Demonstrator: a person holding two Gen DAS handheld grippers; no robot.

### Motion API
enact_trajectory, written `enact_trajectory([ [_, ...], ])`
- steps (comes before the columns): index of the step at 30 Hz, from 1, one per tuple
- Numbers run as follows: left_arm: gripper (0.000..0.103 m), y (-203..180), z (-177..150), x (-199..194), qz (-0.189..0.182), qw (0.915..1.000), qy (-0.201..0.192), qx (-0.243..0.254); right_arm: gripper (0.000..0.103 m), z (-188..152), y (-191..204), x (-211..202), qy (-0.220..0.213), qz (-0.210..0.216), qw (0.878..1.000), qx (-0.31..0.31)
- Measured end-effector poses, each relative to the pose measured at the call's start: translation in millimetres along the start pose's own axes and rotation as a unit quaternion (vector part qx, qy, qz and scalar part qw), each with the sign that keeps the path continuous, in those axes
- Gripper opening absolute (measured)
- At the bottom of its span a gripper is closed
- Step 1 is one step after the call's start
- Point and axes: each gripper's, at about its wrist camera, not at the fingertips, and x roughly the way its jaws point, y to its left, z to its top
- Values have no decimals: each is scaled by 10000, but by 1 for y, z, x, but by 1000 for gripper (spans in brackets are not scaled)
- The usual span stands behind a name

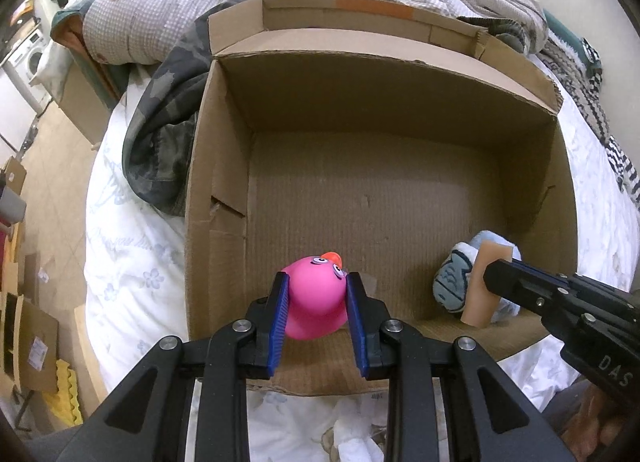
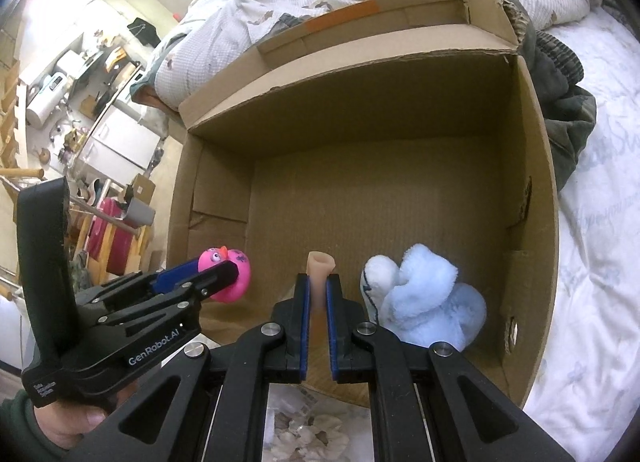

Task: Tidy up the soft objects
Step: 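Open the left tool dropping the duck while the right tool releases the peg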

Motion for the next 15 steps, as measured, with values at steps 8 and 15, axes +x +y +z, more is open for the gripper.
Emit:
enact_trajectory([
  [8, 26, 1, 0, -4, -134, 9999, -41, -20, 11, 0, 2, -3, -108, 12, 9999, -14],
  [15, 63, 1, 1, -10, -34, 9999, -136, -60, 80, 4, -5, -12, -345, 76, 9992, 207],
])
